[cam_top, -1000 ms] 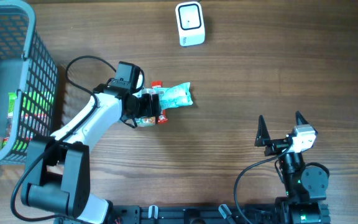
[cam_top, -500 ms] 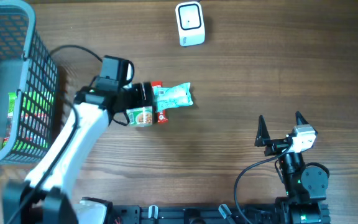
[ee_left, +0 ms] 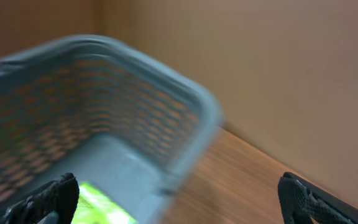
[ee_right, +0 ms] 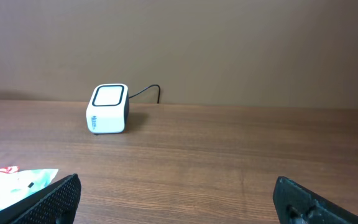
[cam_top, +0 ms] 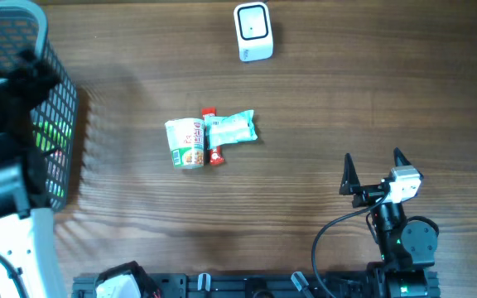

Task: Scan the item barcode
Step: 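Carry the noodle cup out and set it beside the mint-green pack, then reach the left gripper into the basket and grasp the green snack bag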

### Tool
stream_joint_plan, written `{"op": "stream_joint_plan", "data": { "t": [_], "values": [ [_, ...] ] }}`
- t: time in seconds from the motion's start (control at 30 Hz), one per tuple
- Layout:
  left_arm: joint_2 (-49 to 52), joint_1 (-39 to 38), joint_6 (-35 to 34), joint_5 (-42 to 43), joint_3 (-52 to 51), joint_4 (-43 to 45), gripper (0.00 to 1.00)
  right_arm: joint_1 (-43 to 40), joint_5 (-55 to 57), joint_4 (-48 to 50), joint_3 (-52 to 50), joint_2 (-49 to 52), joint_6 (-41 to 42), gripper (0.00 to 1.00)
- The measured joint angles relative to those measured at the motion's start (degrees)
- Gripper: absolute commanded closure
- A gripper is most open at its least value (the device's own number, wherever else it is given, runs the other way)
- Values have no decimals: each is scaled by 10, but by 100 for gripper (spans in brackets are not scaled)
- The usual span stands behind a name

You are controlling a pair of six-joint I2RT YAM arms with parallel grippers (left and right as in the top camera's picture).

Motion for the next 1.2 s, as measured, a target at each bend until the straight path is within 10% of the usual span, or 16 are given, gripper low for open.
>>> {"op": "stream_joint_plan", "data": {
  "t": [0.3,0.6,1.0,1.2],
  "values": [
    [152,209,-34,49,5,-104,0,0,0,0,0,0,0,0],
    [355,224,-60,110,4,-148,0,0,0,0,0,0,0,0],
    [357,229,-126,115,-152,0,0,0,0,0,0,0,0,0],
    [333,231,-142,100,-194,67,40,0,0,0,0,0,0,2]
  ]
}}
